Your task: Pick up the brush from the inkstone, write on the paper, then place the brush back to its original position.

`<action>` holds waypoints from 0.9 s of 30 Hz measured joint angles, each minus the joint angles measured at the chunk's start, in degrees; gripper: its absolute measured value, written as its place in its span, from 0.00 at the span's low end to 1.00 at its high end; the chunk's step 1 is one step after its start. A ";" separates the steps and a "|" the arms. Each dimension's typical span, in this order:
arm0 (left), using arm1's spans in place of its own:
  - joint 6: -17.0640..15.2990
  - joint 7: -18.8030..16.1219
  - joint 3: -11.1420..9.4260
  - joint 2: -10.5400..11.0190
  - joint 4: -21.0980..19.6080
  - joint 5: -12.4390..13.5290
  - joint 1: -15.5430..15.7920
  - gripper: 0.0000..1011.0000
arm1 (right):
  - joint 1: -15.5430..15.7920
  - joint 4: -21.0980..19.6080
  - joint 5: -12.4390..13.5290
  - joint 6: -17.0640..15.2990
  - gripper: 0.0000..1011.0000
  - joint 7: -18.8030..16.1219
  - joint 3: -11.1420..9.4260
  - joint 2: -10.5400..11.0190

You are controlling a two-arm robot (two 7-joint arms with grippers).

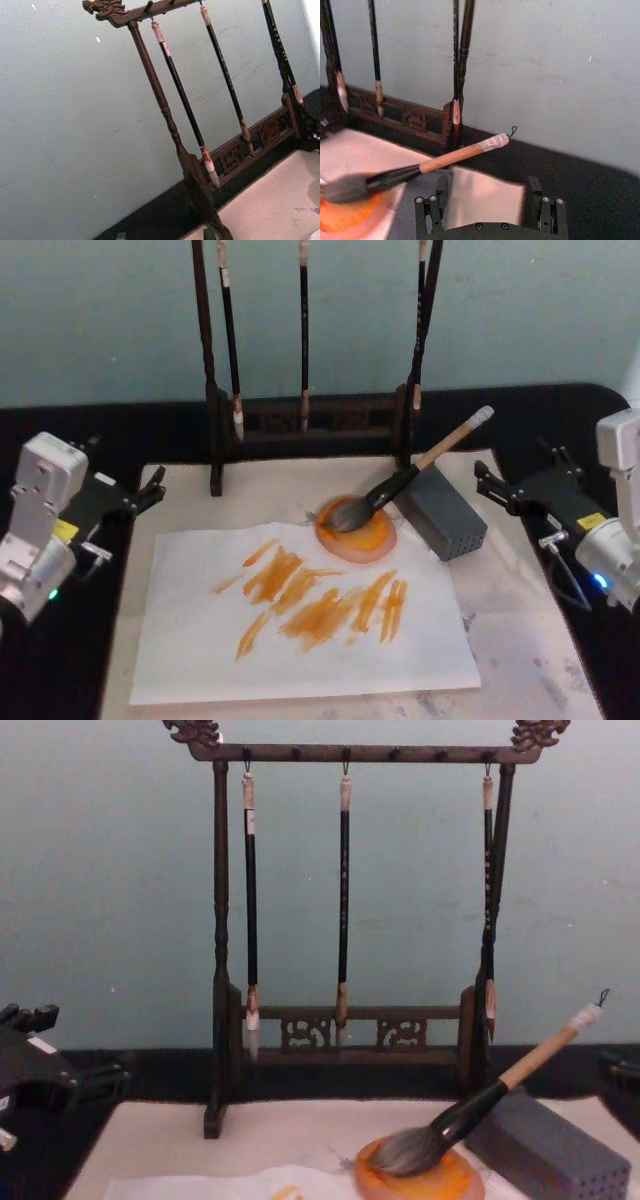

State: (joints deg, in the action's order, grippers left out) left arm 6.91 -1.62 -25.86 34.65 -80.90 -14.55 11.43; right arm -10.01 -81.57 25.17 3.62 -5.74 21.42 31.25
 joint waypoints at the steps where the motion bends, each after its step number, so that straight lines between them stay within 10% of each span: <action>1: 0.00 0.00 0.00 0.00 0.00 0.00 0.00 0.99 | 0.04 0.02 1.39 -0.69 0.99 -0.72 -0.50 -0.41; 15: 0.00 0.00 0.00 0.00 0.00 0.00 0.00 0.99 | -1.24 3.71 20.40 -13.24 0.99 -7.08 -8.65 -8.75; 27: 0.00 0.00 0.00 0.00 0.00 0.00 0.00 0.99 | -4.16 8.57 31.03 -16.93 0.99 -8.08 -11.60 -13.39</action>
State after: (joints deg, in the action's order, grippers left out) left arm 6.91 -1.62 -25.86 34.64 -80.90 -14.55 11.43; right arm -14.18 -73.00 56.19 -13.31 -13.82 9.82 17.87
